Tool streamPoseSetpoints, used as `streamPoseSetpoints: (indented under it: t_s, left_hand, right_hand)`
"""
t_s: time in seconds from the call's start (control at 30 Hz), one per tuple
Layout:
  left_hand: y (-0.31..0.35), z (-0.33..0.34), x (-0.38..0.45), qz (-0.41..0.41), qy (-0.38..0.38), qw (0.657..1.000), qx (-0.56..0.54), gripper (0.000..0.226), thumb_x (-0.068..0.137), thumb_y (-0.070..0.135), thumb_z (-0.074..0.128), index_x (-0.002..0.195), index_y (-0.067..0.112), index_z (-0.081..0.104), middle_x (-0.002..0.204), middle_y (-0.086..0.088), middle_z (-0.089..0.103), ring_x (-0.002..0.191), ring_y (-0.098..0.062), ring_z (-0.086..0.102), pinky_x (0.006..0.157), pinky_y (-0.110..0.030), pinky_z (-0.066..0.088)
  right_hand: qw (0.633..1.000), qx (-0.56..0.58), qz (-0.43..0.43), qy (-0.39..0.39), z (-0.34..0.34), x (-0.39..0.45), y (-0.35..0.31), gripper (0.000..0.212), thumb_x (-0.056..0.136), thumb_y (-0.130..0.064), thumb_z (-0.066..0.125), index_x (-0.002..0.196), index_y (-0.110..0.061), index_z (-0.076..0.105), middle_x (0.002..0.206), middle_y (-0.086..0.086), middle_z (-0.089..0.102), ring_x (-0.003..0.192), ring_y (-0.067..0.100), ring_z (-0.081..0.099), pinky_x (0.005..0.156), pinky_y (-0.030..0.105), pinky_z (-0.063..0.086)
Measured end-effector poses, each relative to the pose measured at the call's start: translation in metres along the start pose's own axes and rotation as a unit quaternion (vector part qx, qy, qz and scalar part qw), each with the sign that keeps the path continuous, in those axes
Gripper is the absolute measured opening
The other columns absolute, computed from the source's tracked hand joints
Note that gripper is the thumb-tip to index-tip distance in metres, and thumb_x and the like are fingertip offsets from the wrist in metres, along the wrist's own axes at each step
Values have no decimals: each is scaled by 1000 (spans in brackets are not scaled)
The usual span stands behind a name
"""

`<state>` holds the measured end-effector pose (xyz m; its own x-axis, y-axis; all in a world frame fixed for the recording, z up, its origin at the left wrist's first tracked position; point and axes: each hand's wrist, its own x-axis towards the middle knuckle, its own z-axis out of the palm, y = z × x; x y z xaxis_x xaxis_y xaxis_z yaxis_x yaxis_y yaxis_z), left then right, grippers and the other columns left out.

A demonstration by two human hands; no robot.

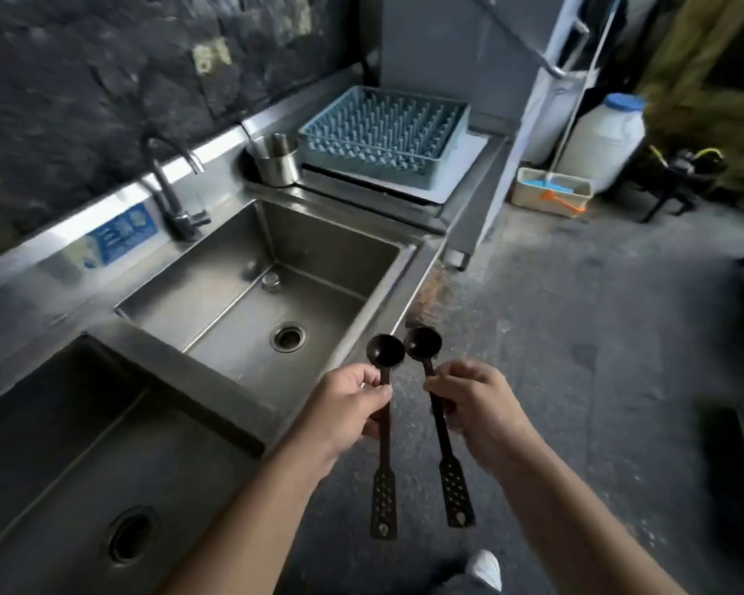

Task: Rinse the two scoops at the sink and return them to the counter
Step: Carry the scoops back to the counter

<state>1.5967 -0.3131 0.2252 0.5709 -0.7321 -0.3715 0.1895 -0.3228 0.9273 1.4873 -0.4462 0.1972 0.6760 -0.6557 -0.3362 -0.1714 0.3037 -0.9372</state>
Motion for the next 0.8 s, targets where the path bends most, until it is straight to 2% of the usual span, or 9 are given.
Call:
streamPoseSetpoints:
  t_s: [0.1, 0.2, 0.3, 0.43, 0.57, 0.7, 0.8]
  left_hand:
    - [-1, 43, -3, -7, -59, 998, 30, 16, 93, 2, 55, 78, 9, 57, 52, 3, 61, 34, -1, 53, 32, -11, 33]
    - [-5, 89, -6, -10, -112, 990, 90, 10, 93, 9, 56, 83, 12, 58, 55, -2, 67, 34, -4, 52, 31, -11, 28]
    - [-9, 143, -14, -9, -164, 980, 113, 11, 93, 11, 57, 82, 13, 58, 55, -3, 69, 35, -4, 53, 32, -11, 29]
    - [-19, 227, -44, 0, -239, 960, 145, 12, 94, 9, 55, 83, 12, 55, 57, -6, 69, 34, -5, 52, 33, -11, 31]
    - [-35, 316, -91, -3, -306, 939, 156, 9, 95, 2, 52, 87, 6, 54, 62, -14, 63, 33, -2, 53, 31, -12, 31]
    - [-58, 397, -141, -10, -381, 905, 186, 8, 95, 5, 53, 88, 8, 53, 54, -7, 67, 33, -6, 49, 31, -14, 29]
    - [-76, 453, -177, -22, -434, 878, 200, 10, 94, 7, 55, 86, 12, 53, 53, -7, 68, 33, -7, 50, 32, -13, 26]
  right_hand:
    - [998, 21, 0, 67, -41, -31, 8, 28, 79, 3, 65, 56, -13, 58, 44, -3, 43, 37, 9, 33, 38, 21, 23]
    - [991, 48, -7, 122, -84, -65, 18, 27, 80, 4, 64, 58, -10, 55, 46, 0, 42, 37, 10, 33, 38, 20, 22]
    - [981, 71, -17, 178, -130, -105, 27, 35, 81, 4, 65, 53, -16, 56, 44, -2, 43, 37, 9, 34, 37, 18, 24]
    - [965, 93, -30, 244, -195, -173, 44, 26, 81, 1, 65, 61, -12, 58, 50, 0, 45, 42, 9, 37, 41, 22, 26]
    - [942, 114, -29, 313, -260, -250, 66, 25, 83, 1, 65, 63, -13, 60, 48, -3, 48, 40, 7, 40, 40, 19, 30]
    - [913, 140, -16, 384, -316, -332, 93, 32, 82, -2, 67, 54, -18, 62, 47, -5, 48, 40, 8, 39, 40, 20, 27]
    - [880, 160, -7, 447, -349, -392, 112, 27, 77, -7, 69, 54, -20, 65, 52, -2, 50, 42, 9, 40, 43, 23, 26]
